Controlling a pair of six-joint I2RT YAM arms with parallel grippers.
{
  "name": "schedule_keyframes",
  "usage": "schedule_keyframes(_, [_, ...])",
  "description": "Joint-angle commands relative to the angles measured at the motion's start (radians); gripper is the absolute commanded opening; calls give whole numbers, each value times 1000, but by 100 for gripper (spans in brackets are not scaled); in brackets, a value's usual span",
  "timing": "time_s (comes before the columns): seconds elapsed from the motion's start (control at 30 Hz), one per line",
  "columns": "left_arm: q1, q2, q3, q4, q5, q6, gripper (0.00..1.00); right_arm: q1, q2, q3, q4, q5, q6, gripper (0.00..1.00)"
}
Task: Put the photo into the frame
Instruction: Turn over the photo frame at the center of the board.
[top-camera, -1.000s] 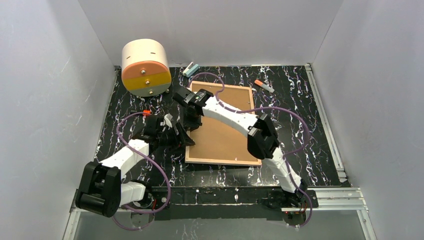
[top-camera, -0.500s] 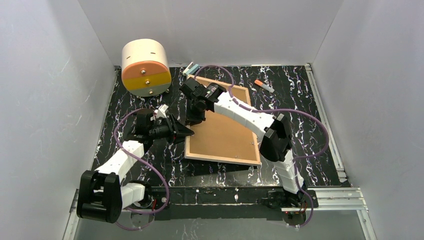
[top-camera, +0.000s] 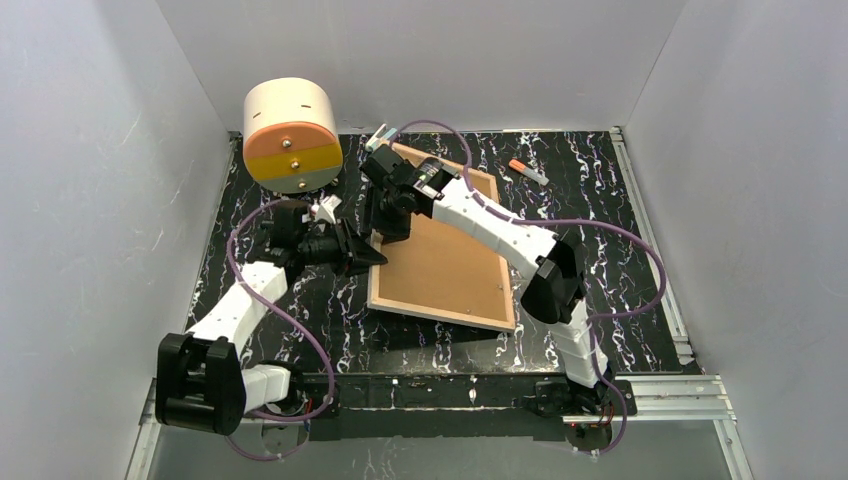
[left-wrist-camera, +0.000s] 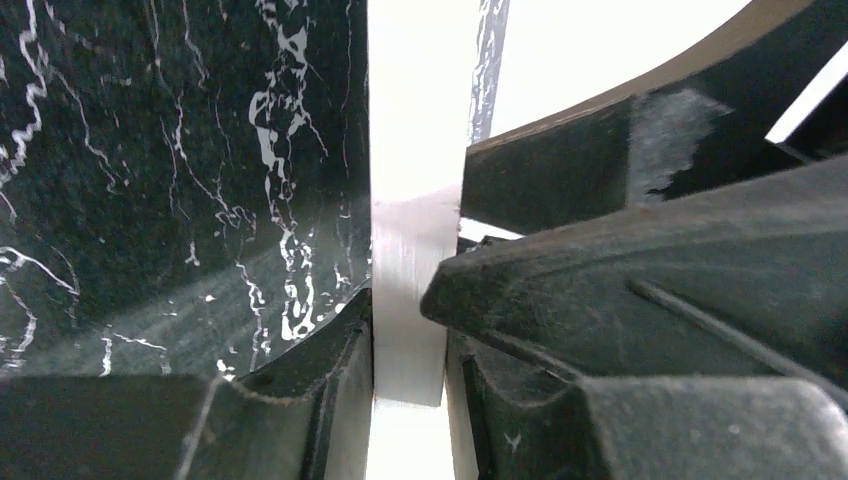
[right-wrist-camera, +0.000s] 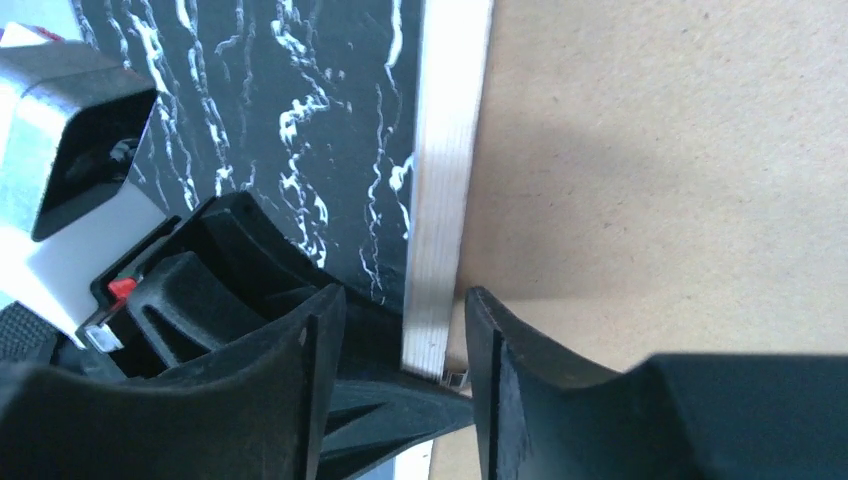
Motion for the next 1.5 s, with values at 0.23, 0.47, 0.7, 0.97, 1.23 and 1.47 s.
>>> schedule_keyframes(0.23, [-4, 73, 449, -398, -95, 329, 0, -105, -245, 74, -48, 185, -33, 71])
schedule_keyframes(0.47, [-6, 166, 798, -534, -194, 526, 0, -234, -392, -18, 24, 156, -60, 67])
schedule_keyframes(0.7, [-93, 215, 979, -541, -263, 601, 0, -329, -385, 40, 77, 27, -96, 83])
schedule_keyframes(0.97, [-419, 264, 1067, -713, -625, 753, 0, -348, -346, 48, 67, 19, -85, 96])
schedule_keyframes(1.23, [-643, 307, 1155, -771, -941, 775, 0, -379, -342, 54, -33, 98, -48, 97])
schedule_keyframes(1.47, [-687, 298, 1167, -801, -984, 796, 0, -386, -388, 24, -132, 121, -42, 81])
